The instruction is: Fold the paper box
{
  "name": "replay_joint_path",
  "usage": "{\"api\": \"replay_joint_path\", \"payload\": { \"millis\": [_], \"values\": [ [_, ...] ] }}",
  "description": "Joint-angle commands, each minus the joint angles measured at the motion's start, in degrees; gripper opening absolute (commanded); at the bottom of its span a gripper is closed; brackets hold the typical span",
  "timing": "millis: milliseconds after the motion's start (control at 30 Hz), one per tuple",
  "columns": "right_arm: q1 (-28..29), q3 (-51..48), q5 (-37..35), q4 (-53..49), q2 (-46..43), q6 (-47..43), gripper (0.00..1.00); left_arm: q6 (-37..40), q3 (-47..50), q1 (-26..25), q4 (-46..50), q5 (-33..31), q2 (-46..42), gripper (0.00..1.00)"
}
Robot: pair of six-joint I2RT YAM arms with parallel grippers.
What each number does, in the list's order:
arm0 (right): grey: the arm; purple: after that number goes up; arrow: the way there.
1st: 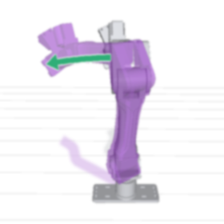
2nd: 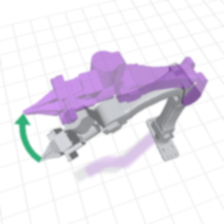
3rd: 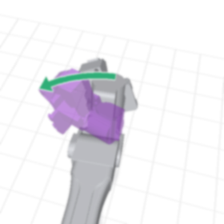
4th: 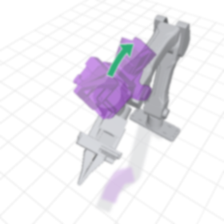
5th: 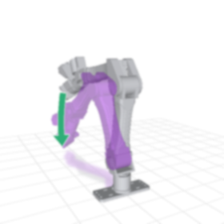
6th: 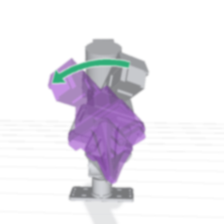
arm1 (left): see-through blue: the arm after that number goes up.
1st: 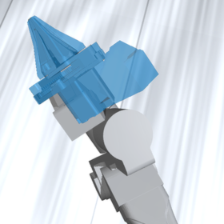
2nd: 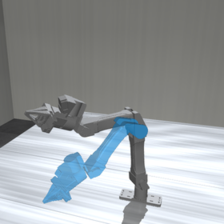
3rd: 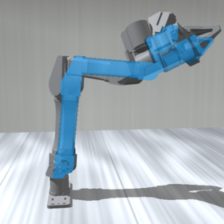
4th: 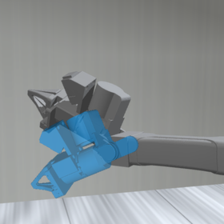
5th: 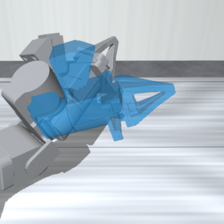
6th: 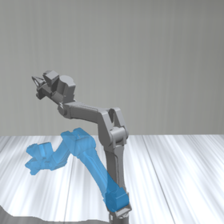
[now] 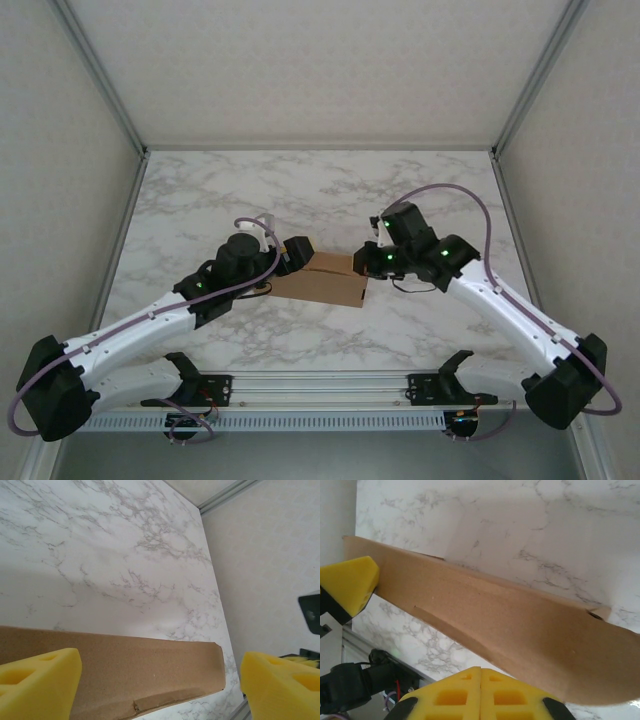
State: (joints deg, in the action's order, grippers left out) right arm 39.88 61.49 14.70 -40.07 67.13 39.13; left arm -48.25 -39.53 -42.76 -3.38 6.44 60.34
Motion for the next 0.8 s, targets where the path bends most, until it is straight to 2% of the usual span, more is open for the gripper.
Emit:
{"api": "replay_joint_path", "payload": {
  "millis": [0, 200, 400, 567, 633, 767],
  "values": [
    [1.34, 0.15, -0.34, 2.28, 1.54, -0.4, 0.05, -1.72, 1.65, -0.57, 6.28, 0.86, -0.09, 0.83],
    [1.52, -2.81, -5.81, 2.98, 0.71, -0.99, 0.01, -1.86, 1.86, -0.57, 6.61, 0.42, -0.71, 0.83],
    [1.52, -5.07, -6.46, 2.67, 1.22, -0.95, 0.0, -1.31, 1.03, -0.5, 7.22, 0.46, -0.28, 0.83],
    [1.5, -6.38, -6.93, 1.97, 0.9, -1.23, 0.0, 3.66, -5.88, -0.18, 15.03, -3.03, -0.9, 0.87],
    [1.52, -6.47, -7.09, 1.63, 0.83, -1.46, 0.0, 5.69, -9.69, 1.03, 20.24, -4.93, -1.1, 0.88],
    [1.52, -6.48, -7.22, 0.92, 1.24, -2.08, 0.0, 7.58, -13.32, 7.76, 27.52, -3.52, -2.67, 0.88]
  ]
}}
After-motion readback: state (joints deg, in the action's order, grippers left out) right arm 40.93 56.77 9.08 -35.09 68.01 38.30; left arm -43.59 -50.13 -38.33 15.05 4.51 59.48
